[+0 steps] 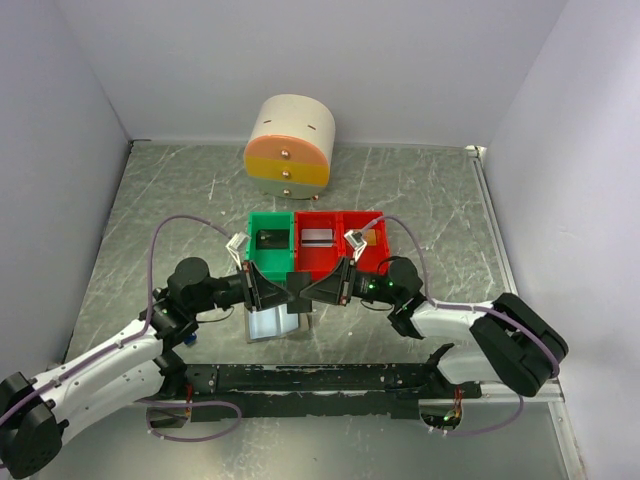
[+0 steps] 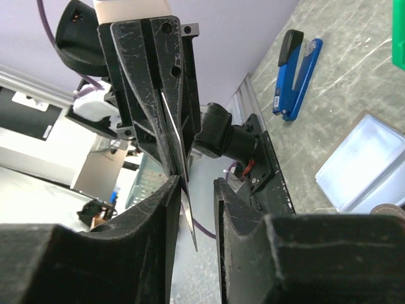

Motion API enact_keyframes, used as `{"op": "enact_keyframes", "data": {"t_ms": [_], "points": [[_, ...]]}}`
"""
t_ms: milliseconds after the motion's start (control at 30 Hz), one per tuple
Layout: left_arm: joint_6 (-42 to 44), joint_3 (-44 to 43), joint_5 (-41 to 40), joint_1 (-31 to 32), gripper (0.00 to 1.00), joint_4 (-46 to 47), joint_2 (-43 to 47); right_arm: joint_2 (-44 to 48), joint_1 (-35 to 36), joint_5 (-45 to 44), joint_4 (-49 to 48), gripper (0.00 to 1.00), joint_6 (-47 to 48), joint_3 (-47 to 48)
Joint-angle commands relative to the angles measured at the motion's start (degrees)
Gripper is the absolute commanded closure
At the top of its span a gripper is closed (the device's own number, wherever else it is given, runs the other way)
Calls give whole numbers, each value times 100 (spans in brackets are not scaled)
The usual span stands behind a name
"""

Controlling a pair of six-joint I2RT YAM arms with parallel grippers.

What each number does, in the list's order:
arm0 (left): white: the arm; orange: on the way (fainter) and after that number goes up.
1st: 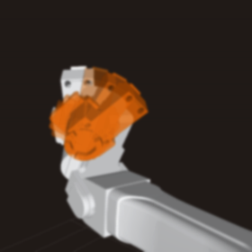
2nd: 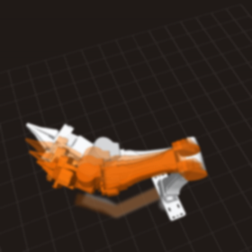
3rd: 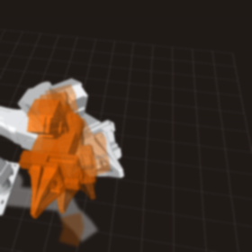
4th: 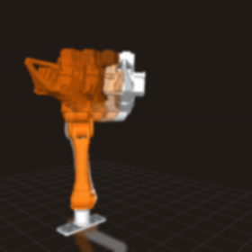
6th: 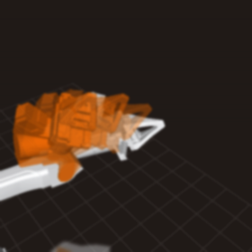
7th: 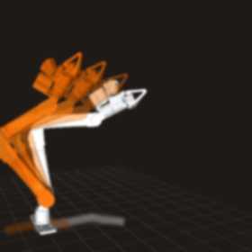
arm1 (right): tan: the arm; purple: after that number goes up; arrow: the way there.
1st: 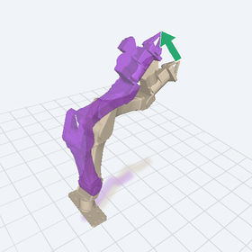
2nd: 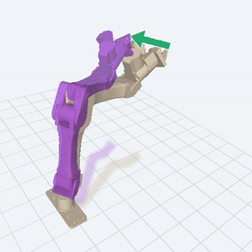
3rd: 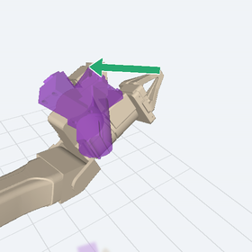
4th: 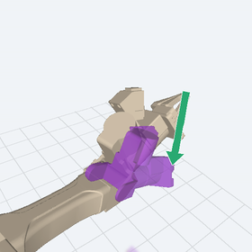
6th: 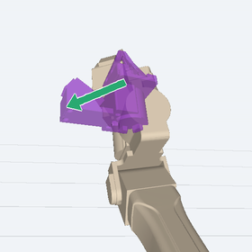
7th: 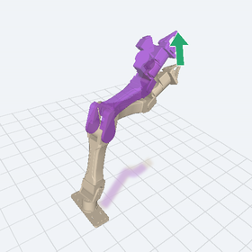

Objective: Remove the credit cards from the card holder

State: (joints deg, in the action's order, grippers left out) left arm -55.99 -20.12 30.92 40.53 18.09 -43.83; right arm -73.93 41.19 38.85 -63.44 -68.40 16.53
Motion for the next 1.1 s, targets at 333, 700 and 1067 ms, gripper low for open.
{"op": "enact_keyframes", "data": {"t_ms": [333,700,1067], "points": [[-84,173,118,-37,93,369,148,228,-92,-35,-182,81,-69,-90],[-143,214,185,-36,93,646,43,210,-88,114,-368,87,-183,-116],[144,6,-180,-30,57,-198,169,487,-89,-16,389,100,131,44]]}}
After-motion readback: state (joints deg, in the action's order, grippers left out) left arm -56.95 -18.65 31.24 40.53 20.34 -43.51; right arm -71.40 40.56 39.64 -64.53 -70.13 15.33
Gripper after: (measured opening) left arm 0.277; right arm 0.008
